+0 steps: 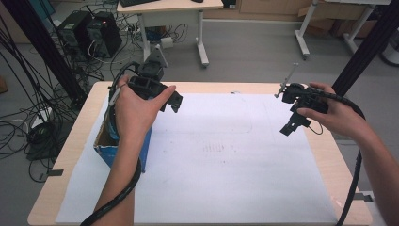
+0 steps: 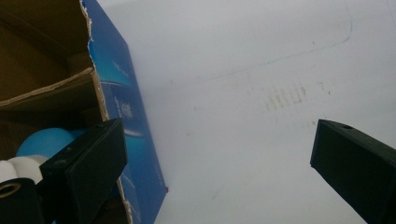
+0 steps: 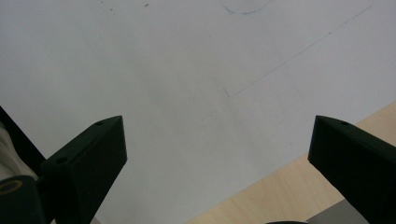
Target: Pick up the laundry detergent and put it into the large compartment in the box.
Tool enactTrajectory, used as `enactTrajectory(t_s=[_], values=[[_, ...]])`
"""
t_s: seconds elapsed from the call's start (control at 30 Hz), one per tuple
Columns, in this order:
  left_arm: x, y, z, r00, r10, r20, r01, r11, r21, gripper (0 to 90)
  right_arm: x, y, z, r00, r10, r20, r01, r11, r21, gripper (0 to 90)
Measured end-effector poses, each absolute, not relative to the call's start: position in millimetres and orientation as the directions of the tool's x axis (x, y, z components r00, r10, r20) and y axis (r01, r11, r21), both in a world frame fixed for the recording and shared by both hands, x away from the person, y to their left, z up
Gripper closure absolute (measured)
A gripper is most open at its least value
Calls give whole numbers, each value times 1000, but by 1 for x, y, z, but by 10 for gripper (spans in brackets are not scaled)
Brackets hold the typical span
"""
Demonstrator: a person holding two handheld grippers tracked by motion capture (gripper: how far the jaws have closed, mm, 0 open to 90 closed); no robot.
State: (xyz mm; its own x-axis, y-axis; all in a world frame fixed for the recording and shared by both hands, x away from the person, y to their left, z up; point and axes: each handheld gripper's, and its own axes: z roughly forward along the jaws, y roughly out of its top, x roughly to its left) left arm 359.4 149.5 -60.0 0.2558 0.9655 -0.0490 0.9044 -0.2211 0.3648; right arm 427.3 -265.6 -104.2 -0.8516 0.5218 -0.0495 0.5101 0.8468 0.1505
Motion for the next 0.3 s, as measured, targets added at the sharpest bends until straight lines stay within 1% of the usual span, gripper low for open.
enactTrajectory(t_s=[0.13, 0.3], values=[[357, 151, -59, 251, 967, -45, 905, -218, 367, 43, 428, -264, -105, -854, 518, -51, 507, 849, 149, 45], [351, 155, -59, 256, 965, -54, 893, -215, 395, 42, 429, -263, -106, -857, 513, -48, 502, 852, 146, 46]])
